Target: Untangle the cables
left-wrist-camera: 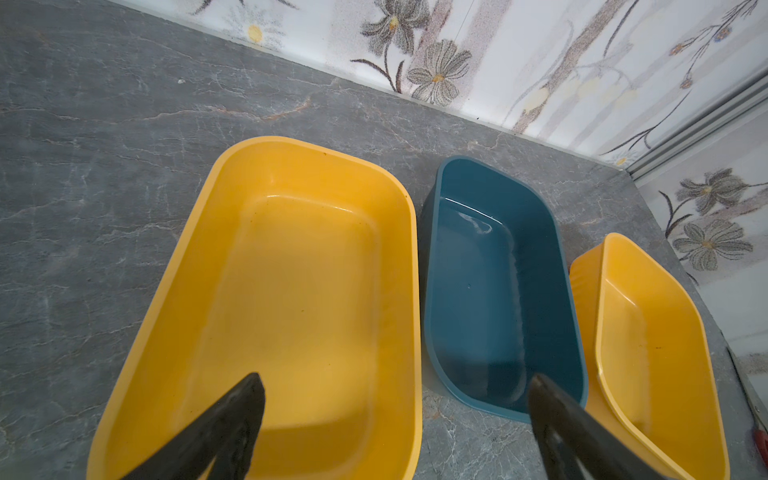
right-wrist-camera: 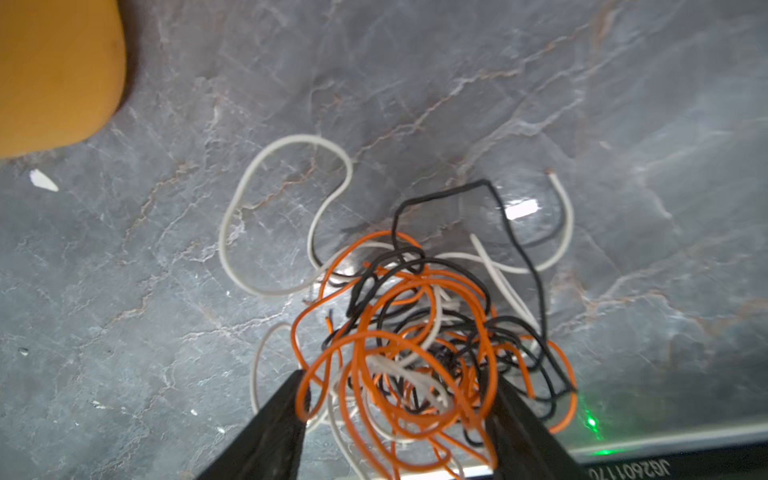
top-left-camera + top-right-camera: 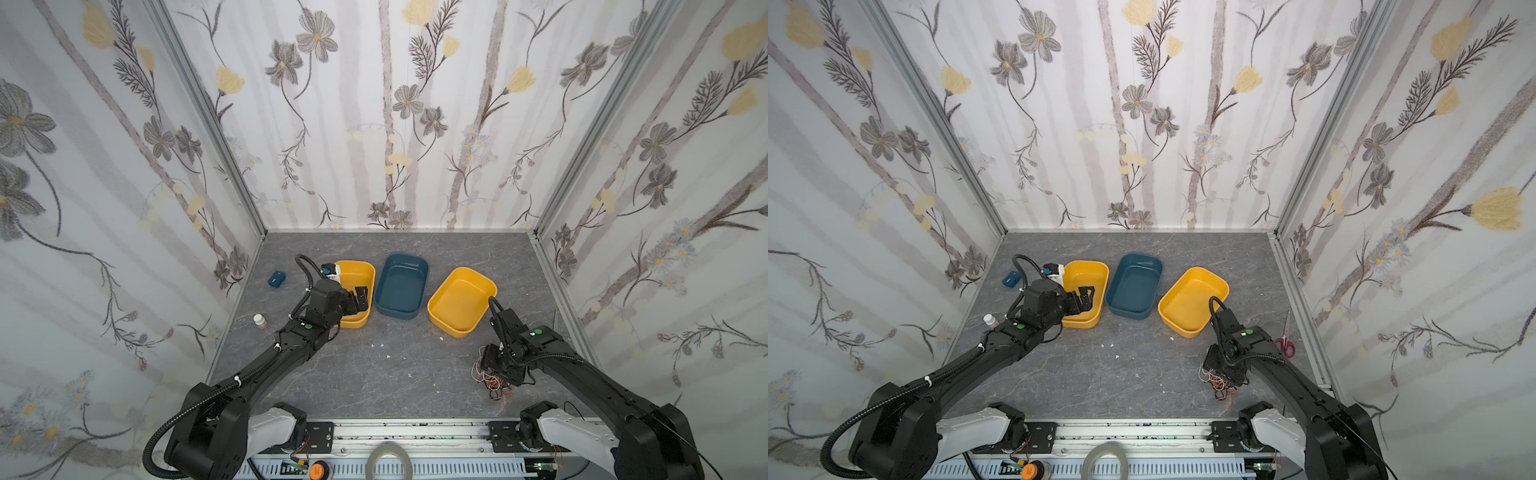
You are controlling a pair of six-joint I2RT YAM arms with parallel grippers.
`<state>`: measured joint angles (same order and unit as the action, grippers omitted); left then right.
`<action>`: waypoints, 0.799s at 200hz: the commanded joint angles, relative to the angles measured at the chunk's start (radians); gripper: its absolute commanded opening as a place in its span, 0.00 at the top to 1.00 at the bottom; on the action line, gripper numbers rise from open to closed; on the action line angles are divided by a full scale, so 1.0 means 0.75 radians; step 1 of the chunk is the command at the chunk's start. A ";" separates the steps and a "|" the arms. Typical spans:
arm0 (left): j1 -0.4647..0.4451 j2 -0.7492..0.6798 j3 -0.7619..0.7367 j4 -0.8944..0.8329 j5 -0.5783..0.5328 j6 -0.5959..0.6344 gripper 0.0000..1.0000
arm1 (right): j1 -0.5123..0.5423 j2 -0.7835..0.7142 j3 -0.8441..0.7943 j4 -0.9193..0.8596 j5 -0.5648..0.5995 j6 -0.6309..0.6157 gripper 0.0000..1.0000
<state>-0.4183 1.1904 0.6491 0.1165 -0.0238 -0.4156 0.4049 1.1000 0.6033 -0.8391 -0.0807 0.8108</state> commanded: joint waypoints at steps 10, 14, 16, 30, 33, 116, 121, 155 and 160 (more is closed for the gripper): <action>-0.003 -0.009 0.012 0.040 0.006 -0.020 0.00 | 0.057 0.081 0.004 0.195 -0.113 0.003 0.58; -0.004 -0.013 0.012 0.036 0.005 -0.019 0.00 | 0.063 0.092 0.006 0.207 -0.130 0.001 0.61; -0.005 -0.013 0.010 0.034 0.005 -0.017 0.00 | 0.066 0.096 0.006 0.216 -0.136 -0.002 0.63; -0.004 -0.028 0.001 0.025 -0.002 -0.019 0.00 | 0.097 0.120 0.020 0.245 -0.162 -0.003 0.72; -0.005 -0.031 -0.002 0.023 -0.004 -0.022 0.00 | 0.102 0.126 0.025 0.250 -0.165 -0.003 0.73; -0.005 -0.138 -0.038 -0.070 -0.036 -0.024 0.00 | 0.367 0.362 0.342 0.370 -0.255 -0.016 0.85; -0.005 -0.144 -0.039 -0.078 -0.034 -0.023 0.00 | 0.381 0.384 0.366 0.380 -0.264 -0.018 0.85; -0.002 -0.169 -0.029 -0.139 -0.004 -0.026 0.00 | 0.466 0.536 0.531 0.413 -0.307 -0.039 0.84; -0.002 -0.173 -0.027 -0.150 0.002 -0.025 0.00 | 0.479 0.556 0.548 0.413 -0.313 -0.042 0.84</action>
<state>-0.4217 1.0733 0.6216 0.0433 -0.0326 -0.4259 0.7330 1.4628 0.9524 -0.5594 -0.2768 0.7967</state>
